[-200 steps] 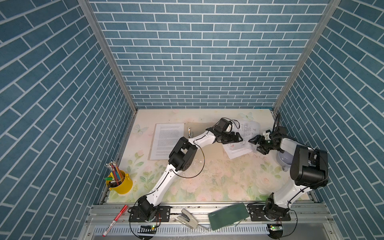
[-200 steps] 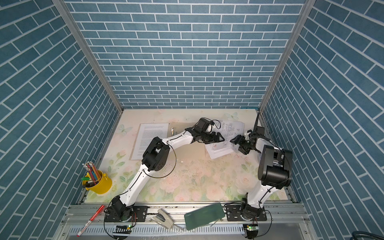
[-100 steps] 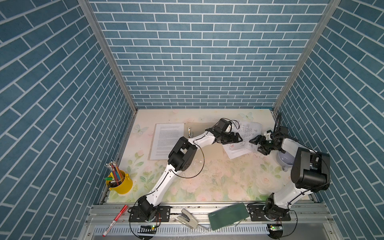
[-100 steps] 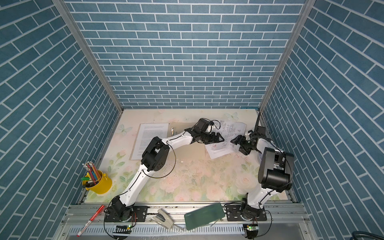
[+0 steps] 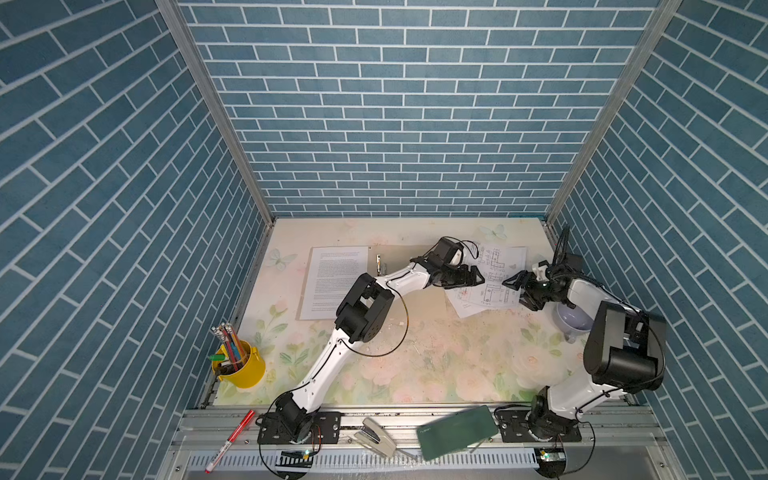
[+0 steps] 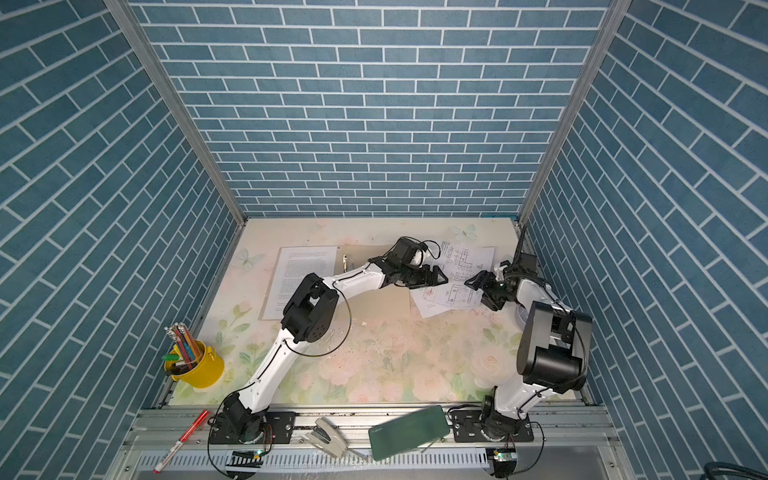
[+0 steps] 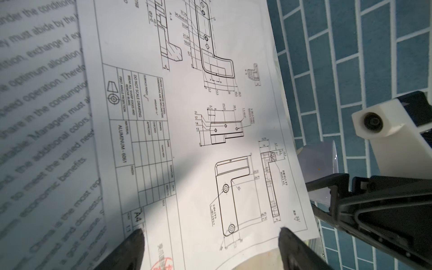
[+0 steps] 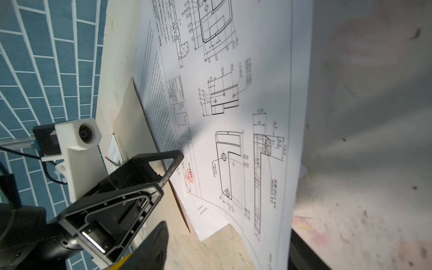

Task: Put the files into the folder
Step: 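Pinch the drawing sheet with the left gripper while the right gripper closes nearby, then grasp and lift the drawing sheet with the right gripper while the left releases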

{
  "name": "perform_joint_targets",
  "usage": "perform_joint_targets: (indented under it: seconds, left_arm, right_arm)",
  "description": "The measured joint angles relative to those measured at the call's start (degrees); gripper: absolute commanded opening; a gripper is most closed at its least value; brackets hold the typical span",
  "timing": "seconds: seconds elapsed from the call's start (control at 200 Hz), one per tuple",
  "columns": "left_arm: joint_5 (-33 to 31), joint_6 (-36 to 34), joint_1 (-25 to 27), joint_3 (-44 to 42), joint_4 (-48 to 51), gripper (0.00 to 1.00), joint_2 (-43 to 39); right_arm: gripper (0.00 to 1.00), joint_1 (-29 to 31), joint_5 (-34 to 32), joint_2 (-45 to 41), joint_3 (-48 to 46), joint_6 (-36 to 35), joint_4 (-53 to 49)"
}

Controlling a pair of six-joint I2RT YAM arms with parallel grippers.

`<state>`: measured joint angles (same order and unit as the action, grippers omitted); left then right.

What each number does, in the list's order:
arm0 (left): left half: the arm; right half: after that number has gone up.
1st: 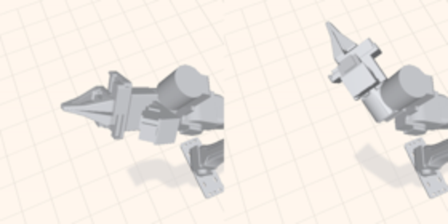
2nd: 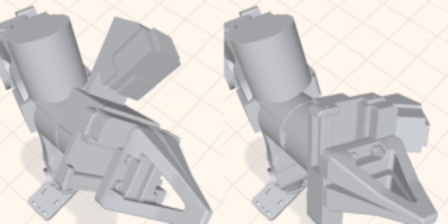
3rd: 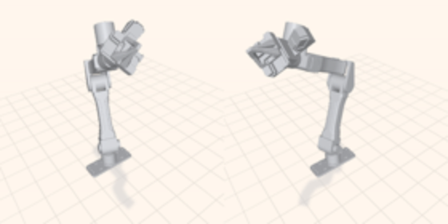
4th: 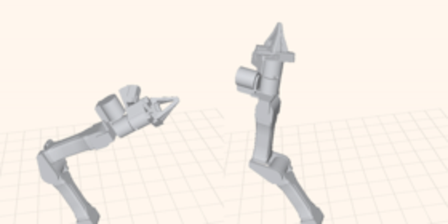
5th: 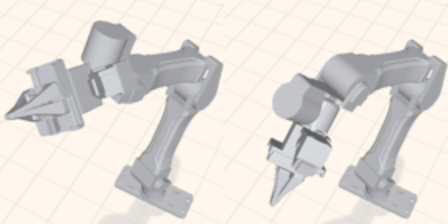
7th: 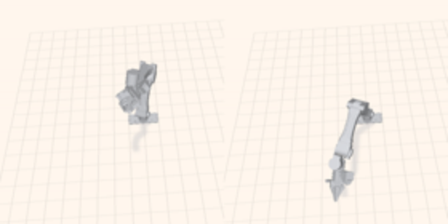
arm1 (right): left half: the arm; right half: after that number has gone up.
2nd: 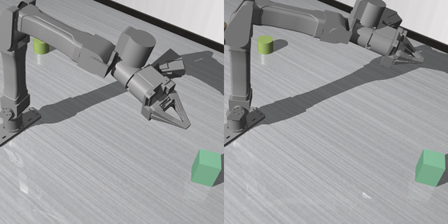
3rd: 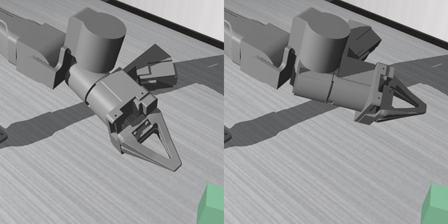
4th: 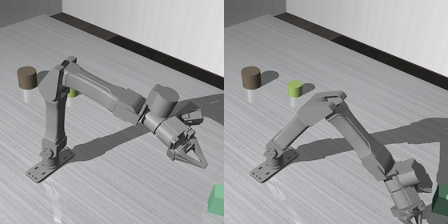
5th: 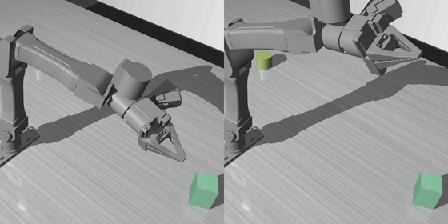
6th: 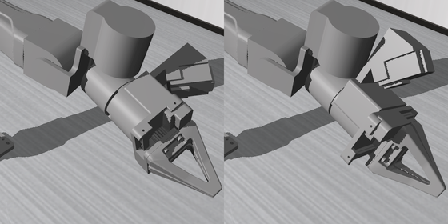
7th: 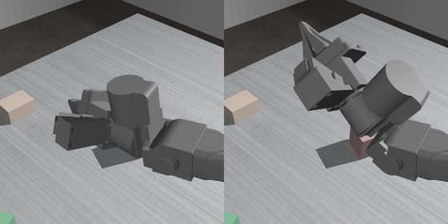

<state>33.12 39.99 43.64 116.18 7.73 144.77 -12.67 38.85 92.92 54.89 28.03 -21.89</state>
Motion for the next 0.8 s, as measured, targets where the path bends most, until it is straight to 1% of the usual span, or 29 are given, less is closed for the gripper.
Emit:
perform_joint_targets:
  seconds: [0.135,0.215,0.295,0.42,0.57,0.695,0.8]
  left_arm:
    - [0.0,0.0,0.0,-0.6,-0.4,0.91,-0.3]
    - [0.0,0.0,0.0,-0.7,-0.5,0.91,-0.3]
    - [0.0,0.0,0.0,-0.9,-0.7,0.91,-0.4]
    - [0.0,0.2,0.0,-1.6,-1.5,0.91,-0.7]
    - [0.0,1.1,0.0,-4.1,-3.8,0.91,-1.8]
    - [-0.1,1.8,0.0,-6.0,-5.2,0.92,-2.7]
    - [-0.7,2.0,0.0,-7.5,-5.9,0.94,-3.7]
  right_arm:
    - [0.62,-0.1,0.0,0.0,-0.2,0.4,0.1]
    - [0.54,-0.2,0.0,0.0,-0.3,0.5,0.2]
    - [0.43,-0.2,0.0,0.1,-0.3,1.0,0.5]
    - [0.18,-0.2,0.0,1.9,-0.3,1.3,1.3]
    - [0.0,-0.2,-0.5,2.6,-0.3,1.9,1.4]
    - [0.0,-0.2,-1.3,2.1,-0.3,2.0,1.5]
    - [0.0,-0.2,-2.2,-0.5,-0.3,2.0,1.2]
